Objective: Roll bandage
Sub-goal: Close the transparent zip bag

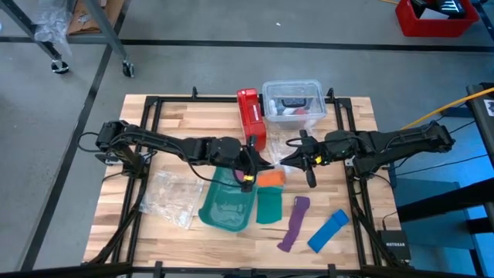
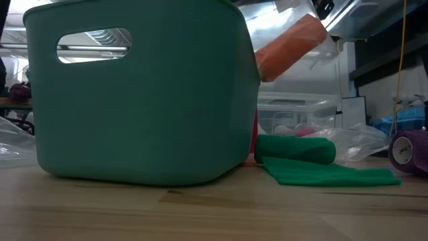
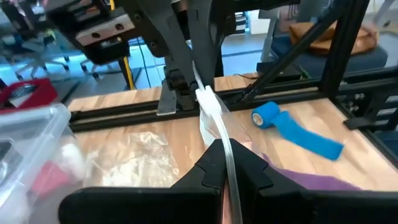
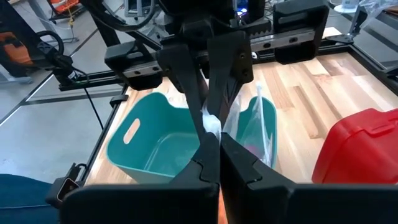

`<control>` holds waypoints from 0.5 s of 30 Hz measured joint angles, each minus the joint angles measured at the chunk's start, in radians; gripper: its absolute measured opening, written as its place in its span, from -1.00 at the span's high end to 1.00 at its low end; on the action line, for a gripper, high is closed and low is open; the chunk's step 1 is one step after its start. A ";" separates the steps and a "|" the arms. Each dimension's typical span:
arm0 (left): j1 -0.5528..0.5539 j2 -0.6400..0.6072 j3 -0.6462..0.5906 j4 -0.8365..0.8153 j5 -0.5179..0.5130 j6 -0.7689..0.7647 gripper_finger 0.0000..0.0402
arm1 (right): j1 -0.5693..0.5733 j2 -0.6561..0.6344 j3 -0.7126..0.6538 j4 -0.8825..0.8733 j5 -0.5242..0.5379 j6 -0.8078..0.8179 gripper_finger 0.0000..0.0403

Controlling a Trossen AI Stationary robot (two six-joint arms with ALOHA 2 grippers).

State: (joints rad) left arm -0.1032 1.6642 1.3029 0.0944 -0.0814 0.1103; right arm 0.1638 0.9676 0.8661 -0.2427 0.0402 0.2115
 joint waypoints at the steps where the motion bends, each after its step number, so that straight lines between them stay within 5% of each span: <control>1: 0.000 0.000 0.000 0.001 0.000 0.012 0.98 | 0.000 0.000 0.000 0.001 0.000 0.000 1.00; 6: 0.006 0.000 0.000 -0.009 0.000 -0.003 0.87 | 0.000 0.000 0.000 0.003 0.000 0.000 1.00; 15: 0.028 0.000 0.000 0.039 -0.011 -0.060 0.26 | 0.000 0.000 0.000 0.002 0.000 -0.008 1.00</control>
State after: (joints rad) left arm -0.0750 1.6646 1.3029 0.1329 -0.0929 0.0502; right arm 0.1638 0.9672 0.8661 -0.2405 0.0407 0.2034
